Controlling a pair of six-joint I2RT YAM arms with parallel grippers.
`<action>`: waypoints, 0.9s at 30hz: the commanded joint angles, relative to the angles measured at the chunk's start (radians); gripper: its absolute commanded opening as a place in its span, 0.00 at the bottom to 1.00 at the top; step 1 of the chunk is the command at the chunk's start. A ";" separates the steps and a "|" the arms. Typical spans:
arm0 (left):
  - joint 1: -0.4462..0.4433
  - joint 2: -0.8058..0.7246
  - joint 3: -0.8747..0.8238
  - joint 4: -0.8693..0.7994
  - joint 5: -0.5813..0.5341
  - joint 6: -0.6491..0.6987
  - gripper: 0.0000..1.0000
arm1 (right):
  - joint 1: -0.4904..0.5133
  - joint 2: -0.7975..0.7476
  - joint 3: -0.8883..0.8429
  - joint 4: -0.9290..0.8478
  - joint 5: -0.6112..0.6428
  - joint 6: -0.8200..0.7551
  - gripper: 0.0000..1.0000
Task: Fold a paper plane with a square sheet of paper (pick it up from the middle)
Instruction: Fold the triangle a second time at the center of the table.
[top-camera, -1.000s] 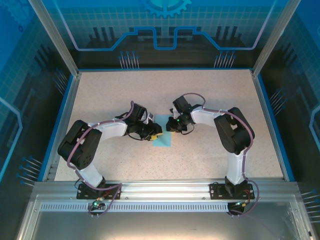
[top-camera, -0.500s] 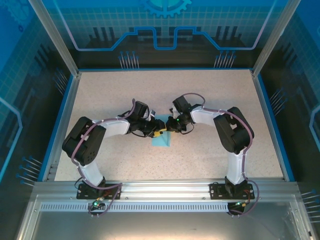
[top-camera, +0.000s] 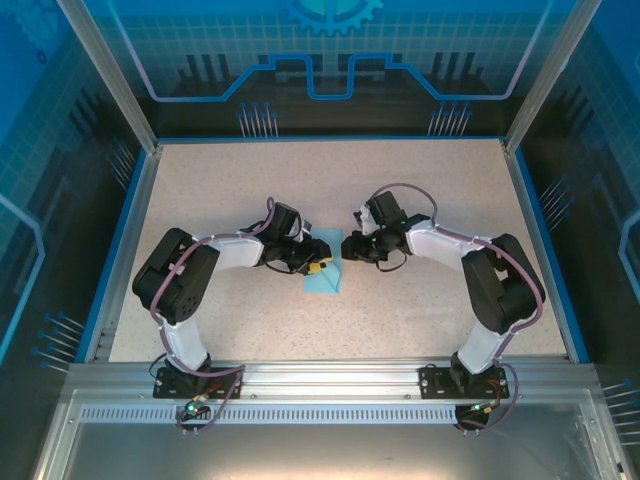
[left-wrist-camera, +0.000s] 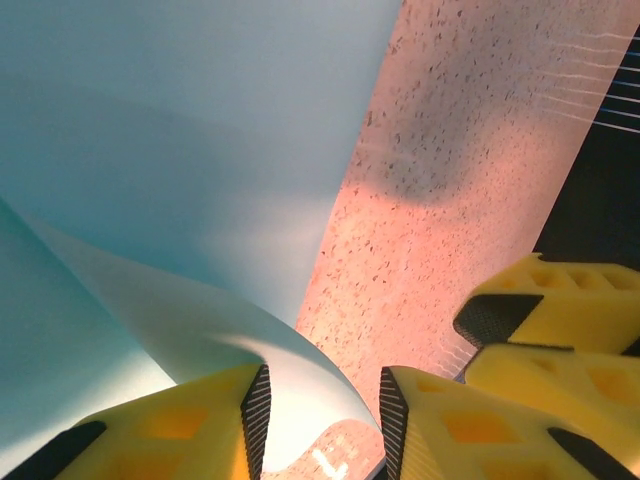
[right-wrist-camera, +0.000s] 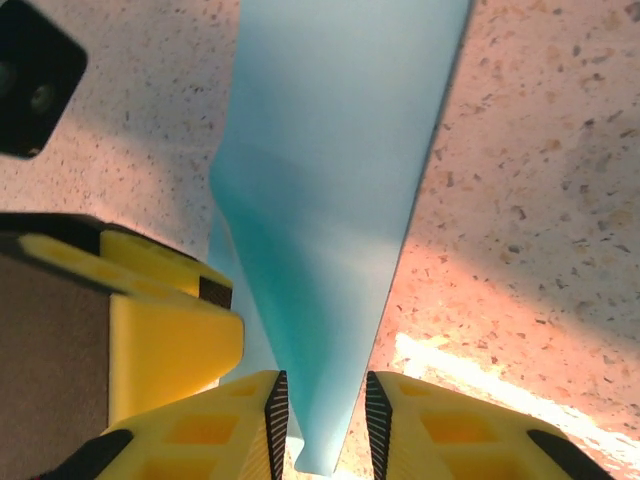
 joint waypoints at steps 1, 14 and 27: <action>-0.002 0.010 0.026 0.001 -0.015 -0.014 0.38 | 0.004 -0.006 -0.021 0.017 -0.036 -0.094 0.32; -0.003 0.013 0.040 -0.019 -0.042 -0.012 0.46 | 0.064 0.025 -0.056 0.085 -0.035 -0.149 0.43; -0.002 0.015 0.047 -0.023 -0.044 -0.011 0.50 | 0.074 0.068 -0.013 0.081 0.010 -0.138 0.33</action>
